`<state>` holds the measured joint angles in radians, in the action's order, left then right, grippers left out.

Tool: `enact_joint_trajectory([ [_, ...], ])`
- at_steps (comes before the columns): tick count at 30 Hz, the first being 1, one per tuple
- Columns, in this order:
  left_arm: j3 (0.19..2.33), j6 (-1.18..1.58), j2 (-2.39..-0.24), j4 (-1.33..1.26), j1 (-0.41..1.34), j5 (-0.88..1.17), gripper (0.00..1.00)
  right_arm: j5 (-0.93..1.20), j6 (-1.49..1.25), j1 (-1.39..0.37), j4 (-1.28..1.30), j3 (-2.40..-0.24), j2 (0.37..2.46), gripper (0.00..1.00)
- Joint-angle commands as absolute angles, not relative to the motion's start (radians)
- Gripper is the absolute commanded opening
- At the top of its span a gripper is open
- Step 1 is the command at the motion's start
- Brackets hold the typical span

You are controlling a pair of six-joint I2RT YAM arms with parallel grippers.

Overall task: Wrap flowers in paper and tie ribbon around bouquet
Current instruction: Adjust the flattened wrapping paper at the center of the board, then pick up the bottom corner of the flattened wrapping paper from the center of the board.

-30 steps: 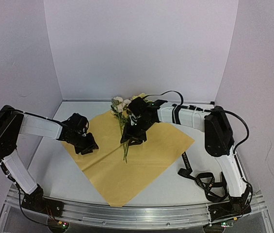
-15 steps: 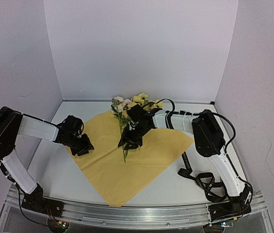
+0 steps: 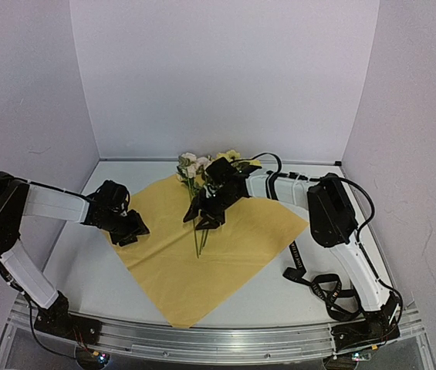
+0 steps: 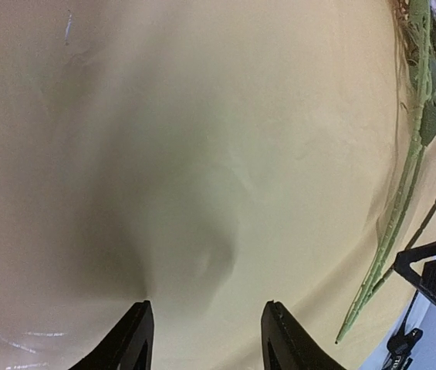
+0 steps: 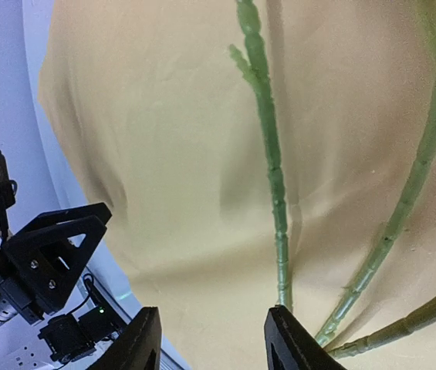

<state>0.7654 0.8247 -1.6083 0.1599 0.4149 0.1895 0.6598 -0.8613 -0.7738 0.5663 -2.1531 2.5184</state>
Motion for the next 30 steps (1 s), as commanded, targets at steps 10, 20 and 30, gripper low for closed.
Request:
enact_joint_trajectory([
  [10,0.711,0.853,-1.292,0.339,0.408,0.139,0.56,0.476,-0.225,-0.977,0.820,-1.692,1.985,0.77],
  [20,0.537,0.957,-1.084,0.403,0.460,0.132,0.56,0.222,0.093,-1.251,0.824,-1.491,1.943,0.85],
  [30,0.516,0.994,-1.032,0.417,0.505,0.084,0.56,0.054,0.188,-1.339,0.762,-1.536,2.079,0.88],
])
